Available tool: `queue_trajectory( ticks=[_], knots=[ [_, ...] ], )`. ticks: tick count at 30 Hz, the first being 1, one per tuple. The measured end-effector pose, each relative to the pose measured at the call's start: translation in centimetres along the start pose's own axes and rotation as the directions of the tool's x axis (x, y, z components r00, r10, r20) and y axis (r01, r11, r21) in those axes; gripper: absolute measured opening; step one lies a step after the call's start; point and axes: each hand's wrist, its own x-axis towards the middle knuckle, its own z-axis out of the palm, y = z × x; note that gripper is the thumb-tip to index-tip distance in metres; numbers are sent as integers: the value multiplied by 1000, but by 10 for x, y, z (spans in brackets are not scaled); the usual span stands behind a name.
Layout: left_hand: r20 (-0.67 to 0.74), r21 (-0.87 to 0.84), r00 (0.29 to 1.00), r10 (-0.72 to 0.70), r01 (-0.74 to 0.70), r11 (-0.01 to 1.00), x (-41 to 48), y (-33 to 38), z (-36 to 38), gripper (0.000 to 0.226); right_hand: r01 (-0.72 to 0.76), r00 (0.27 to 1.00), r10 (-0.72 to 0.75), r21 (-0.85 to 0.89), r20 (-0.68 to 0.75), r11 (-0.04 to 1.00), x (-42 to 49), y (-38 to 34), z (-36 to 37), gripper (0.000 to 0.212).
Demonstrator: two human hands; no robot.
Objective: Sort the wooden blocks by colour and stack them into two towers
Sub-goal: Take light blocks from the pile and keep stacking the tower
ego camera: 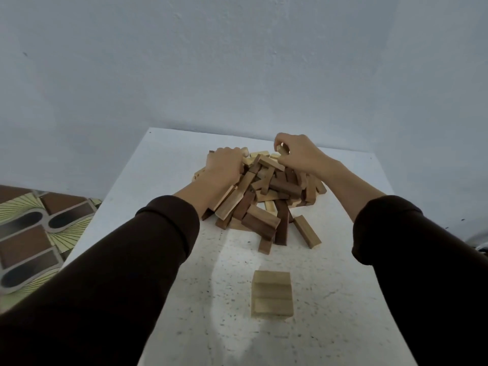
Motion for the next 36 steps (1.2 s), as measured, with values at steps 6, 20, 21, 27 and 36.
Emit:
queue_trajectory(
  ticks=[6, 20, 21, 27, 36],
  knots=[
    [-26, 48, 1000, -15, 16, 999, 3, 0, 9, 33, -84, 989, 103, -171, 105, 982, 36, -19, 23, 18],
    [84, -370, 995, -59, 86, 925, -8, -3, 1, 30, -116, 992, 125, -365, 1, 924, 29, -40, 42, 18],
    [74, -421, 997, -37, 64, 905, -11, -3, -3, 25, -122, 992, 127, -356, -10, 927, 24, -40, 38, 17],
    [80, -768, 992, -98, 124, 629, -26, 0, -12, 12, -208, 969, 208, 18, -136, 978, -15, -40, 20, 28],
    [231, -955, 958, -169, 190, -227, -82, 0, -11, 12, -119, 981, 148, 210, -127, 970, -82, -89, 19, 30]
  ],
)
